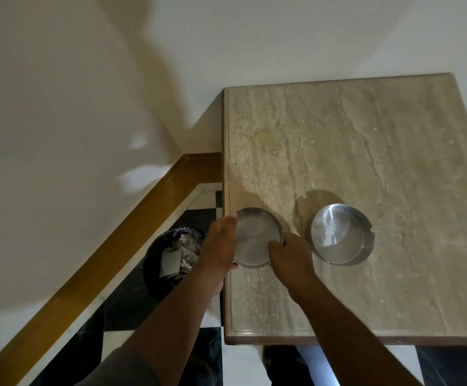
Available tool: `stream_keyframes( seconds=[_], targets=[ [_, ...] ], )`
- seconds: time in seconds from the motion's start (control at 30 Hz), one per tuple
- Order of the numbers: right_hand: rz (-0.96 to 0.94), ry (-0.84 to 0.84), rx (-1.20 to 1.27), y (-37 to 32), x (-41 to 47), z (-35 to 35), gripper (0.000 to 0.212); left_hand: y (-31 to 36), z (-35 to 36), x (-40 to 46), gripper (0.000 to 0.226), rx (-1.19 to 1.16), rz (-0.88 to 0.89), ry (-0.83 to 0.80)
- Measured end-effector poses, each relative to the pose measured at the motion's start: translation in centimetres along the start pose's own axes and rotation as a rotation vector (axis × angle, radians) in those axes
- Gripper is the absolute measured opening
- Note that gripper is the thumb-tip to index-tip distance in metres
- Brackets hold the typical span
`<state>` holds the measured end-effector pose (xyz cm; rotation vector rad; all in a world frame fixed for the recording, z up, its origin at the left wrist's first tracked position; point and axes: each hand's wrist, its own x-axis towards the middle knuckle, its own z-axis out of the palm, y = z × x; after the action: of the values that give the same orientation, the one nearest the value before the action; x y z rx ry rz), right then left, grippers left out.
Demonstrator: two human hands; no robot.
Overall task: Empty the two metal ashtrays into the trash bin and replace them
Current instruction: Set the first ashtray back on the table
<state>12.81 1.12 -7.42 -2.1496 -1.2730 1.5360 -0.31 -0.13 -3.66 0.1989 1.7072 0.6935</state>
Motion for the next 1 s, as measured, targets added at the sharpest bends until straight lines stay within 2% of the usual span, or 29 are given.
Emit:
stream_keyframes(
  seconds=[0.07, 0.17, 0.2, 0.23, 0.27, 0.37, 0.47, 0.53, 0.6, 0.8, 1.0],
  targets=[
    [-0.019, 0.014, 0.045, 0.1, -0.3, -0.2, 0.011, -0.3, 0.1, -0.1, 0.041, 0.043, 0.058, 0.038],
    [-0.018, 0.019, 0.082, 0.8, -0.8, -0.2, 0.013, -0.7, 0.6, -1.3, 0.036, 0.201, 0.421, 0.297],
    [-0.002, 0.024, 0.103, 1.2, -1.0, -0.2, 0.016, -1.0, 0.9, -2.1, 0.034, 0.203, 0.495, 0.348],
    [0.018, 0.032, 0.129, 1.7, -1.3, -0.3, 0.018, -1.2, 1.4, -2.9, 0.031, 0.184, 0.502, 0.330],
    [0.048, 0.044, 0.161, 2.4, -1.6, -0.6, 0.018, -1.4, 2.3, -4.0, 0.030, 0.140, 0.456, 0.255],
    [0.131, 0.101, 0.283, 4.8, -2.4, -2.4, 0.022, -2.6, 5.3, -6.0, 0.035, 0.064, 0.165, 0.000],
    [0.244, 0.209, 0.319, 6.9, -2.2, -5.6, 0.026, -2.9, 8.7, -5.8, 0.040, 0.014, -0.006, -0.049],
    [0.280, 0.254, 0.329, 7.7, -1.8, -7.7, 0.023, -2.5, 11.0, -5.5, 0.062, -0.073, -0.117, -0.085],
    [0.314, 0.273, 0.363, 8.2, -1.4, -9.0, 0.022, -2.2, 12.2, -4.9, 0.075, -0.107, -0.195, -0.118],
    [0.292, 0.231, 0.397, 8.0, 0.9, -12.0, 0.023, -1.0, 13.7, -3.4, 0.083, -0.060, -0.153, -0.111],
    [0.352, 0.270, 0.534, 6.8, 2.9, -13.2, 0.018, -0.1, 15.8, -1.9, 0.071, -0.030, -0.098, 0.021]
  ],
)
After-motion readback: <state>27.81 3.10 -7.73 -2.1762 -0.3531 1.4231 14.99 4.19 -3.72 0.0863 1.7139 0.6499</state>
